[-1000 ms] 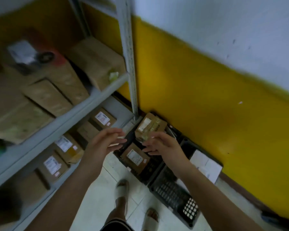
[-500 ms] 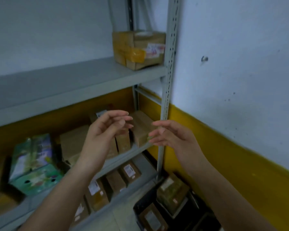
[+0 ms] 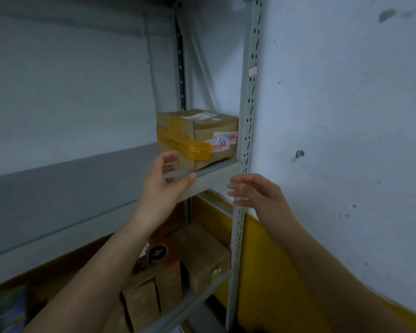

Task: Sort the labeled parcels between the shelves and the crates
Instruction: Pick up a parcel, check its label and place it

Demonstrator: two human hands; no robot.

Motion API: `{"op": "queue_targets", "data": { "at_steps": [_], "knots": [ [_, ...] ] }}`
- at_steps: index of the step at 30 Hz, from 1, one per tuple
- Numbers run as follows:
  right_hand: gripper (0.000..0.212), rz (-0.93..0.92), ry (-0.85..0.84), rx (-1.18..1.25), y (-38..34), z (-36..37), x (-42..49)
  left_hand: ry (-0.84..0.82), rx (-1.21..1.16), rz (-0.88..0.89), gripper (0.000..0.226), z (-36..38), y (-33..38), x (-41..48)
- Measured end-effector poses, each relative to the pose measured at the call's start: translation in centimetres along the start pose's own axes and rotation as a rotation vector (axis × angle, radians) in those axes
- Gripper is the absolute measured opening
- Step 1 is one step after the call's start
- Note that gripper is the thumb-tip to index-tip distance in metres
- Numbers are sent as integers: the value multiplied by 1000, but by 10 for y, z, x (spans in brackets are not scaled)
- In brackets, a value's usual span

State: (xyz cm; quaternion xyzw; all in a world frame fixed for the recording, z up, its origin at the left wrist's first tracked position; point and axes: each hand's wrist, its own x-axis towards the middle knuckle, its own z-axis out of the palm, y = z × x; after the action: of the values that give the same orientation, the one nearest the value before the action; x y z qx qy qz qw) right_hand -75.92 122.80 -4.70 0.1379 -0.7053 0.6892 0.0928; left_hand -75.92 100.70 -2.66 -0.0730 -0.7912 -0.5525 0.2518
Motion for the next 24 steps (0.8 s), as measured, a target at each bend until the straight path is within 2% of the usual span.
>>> {"op": "queue_targets", "data": {
  "at_steps": [3, 6, 8, 11, 15, 19, 24],
  "knots": [
    [18, -16, 70, -170, 3, 5, 70, 18, 75, 19, 89, 9, -16, 69],
    [25, -24, 147, -280, -5, 9, 133, -26, 153, 87, 103, 18, -28, 131],
    [28, -24, 169, -300, -6, 10, 167, -78, 252, 134, 99, 25, -37, 160],
    [33, -3, 191, -359, -3, 11, 199, -128, 402, 184, 78, 31, -50, 184],
    [28, -76, 245, -470, -3, 12, 219, -71, 416, 285, 53, 20, -57, 188],
    [49, 16, 269, -406, -8, 20, 222, -70, 356, 350, 46, -5, -58, 179],
    [48, 193, 222, -282, -23, 35, 203, -125, 386, 402, 49, -33, -54, 150]
  ]
}}
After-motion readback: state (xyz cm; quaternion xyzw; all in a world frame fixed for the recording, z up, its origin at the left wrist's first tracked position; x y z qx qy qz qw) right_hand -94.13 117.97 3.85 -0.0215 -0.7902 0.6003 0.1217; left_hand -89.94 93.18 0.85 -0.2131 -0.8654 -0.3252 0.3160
